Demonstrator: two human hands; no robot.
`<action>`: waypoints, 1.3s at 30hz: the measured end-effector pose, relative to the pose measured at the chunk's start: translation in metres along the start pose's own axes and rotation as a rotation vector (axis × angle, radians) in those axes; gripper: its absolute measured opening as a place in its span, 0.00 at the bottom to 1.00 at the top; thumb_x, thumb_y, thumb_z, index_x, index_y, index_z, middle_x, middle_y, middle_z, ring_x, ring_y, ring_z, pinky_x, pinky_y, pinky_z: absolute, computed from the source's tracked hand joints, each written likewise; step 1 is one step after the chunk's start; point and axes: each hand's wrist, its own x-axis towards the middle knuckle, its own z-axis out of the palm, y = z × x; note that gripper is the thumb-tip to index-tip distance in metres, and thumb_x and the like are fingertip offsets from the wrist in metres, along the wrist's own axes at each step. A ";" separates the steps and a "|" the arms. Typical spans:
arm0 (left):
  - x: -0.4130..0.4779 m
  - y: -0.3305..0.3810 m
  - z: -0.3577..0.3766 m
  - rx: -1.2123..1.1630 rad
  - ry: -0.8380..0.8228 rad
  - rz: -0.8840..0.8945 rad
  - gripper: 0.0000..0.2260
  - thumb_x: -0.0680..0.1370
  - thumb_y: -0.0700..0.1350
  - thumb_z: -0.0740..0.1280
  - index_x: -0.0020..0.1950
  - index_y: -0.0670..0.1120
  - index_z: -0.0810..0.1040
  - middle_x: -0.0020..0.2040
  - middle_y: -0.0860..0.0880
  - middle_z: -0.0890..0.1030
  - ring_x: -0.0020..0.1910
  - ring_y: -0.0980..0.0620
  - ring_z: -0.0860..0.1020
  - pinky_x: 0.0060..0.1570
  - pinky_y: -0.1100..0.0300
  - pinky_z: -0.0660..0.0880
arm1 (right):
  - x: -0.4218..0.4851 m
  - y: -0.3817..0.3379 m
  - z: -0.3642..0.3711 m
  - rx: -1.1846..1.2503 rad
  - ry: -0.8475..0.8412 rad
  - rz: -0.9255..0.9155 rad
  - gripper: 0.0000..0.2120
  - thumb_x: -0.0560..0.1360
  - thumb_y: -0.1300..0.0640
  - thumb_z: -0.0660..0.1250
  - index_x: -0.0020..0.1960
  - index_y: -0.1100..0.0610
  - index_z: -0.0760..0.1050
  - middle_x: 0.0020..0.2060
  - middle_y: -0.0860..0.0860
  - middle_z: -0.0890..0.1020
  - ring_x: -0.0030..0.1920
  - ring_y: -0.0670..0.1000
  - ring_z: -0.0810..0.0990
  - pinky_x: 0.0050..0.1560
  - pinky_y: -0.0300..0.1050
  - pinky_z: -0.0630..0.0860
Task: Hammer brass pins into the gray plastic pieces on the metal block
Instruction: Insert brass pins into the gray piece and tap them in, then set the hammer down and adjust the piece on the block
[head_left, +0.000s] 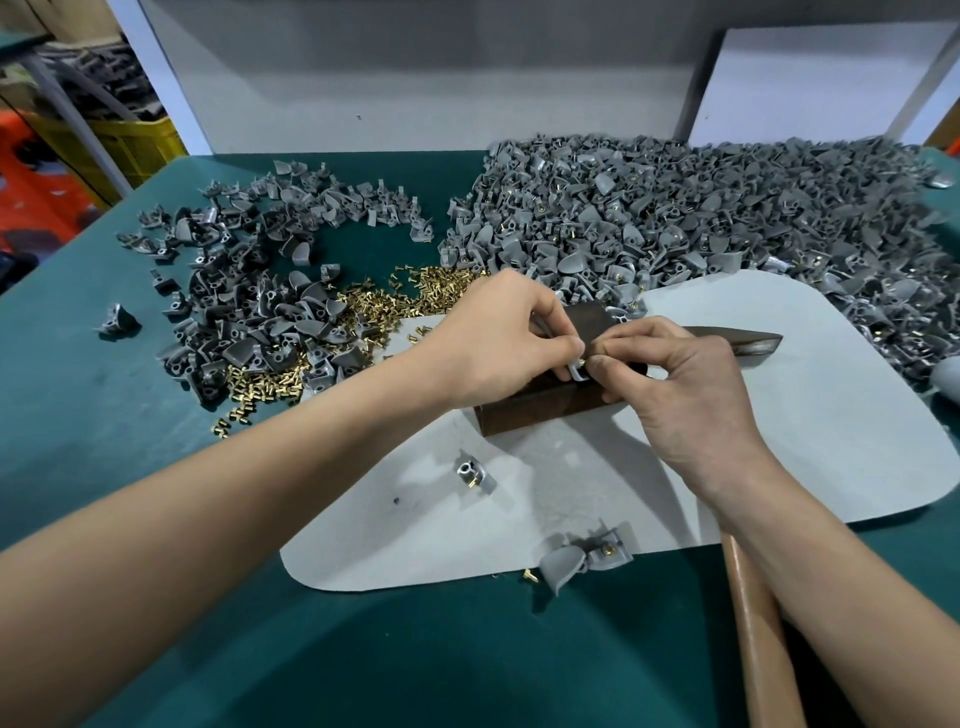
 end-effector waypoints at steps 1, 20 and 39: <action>0.000 0.000 0.000 0.000 -0.002 0.001 0.05 0.76 0.39 0.70 0.40 0.44 0.82 0.39 0.43 0.85 0.43 0.51 0.83 0.55 0.53 0.78 | 0.000 0.000 0.000 0.004 -0.004 0.003 0.09 0.70 0.66 0.72 0.42 0.52 0.82 0.41 0.45 0.80 0.43 0.41 0.78 0.49 0.41 0.76; -0.004 -0.002 0.002 -0.026 0.030 -0.013 0.03 0.76 0.38 0.70 0.43 0.42 0.82 0.41 0.42 0.85 0.44 0.50 0.84 0.54 0.52 0.78 | 0.000 0.001 -0.005 0.090 -0.090 -0.025 0.11 0.70 0.68 0.71 0.37 0.52 0.80 0.42 0.48 0.80 0.39 0.35 0.76 0.40 0.26 0.71; -0.014 -0.012 0.006 -0.196 0.118 -0.059 0.01 0.74 0.38 0.73 0.44 0.43 0.82 0.43 0.48 0.84 0.45 0.56 0.83 0.51 0.65 0.78 | 0.000 -0.002 -0.013 0.050 0.031 -0.036 0.10 0.76 0.63 0.67 0.42 0.50 0.81 0.41 0.52 0.80 0.37 0.47 0.78 0.35 0.32 0.75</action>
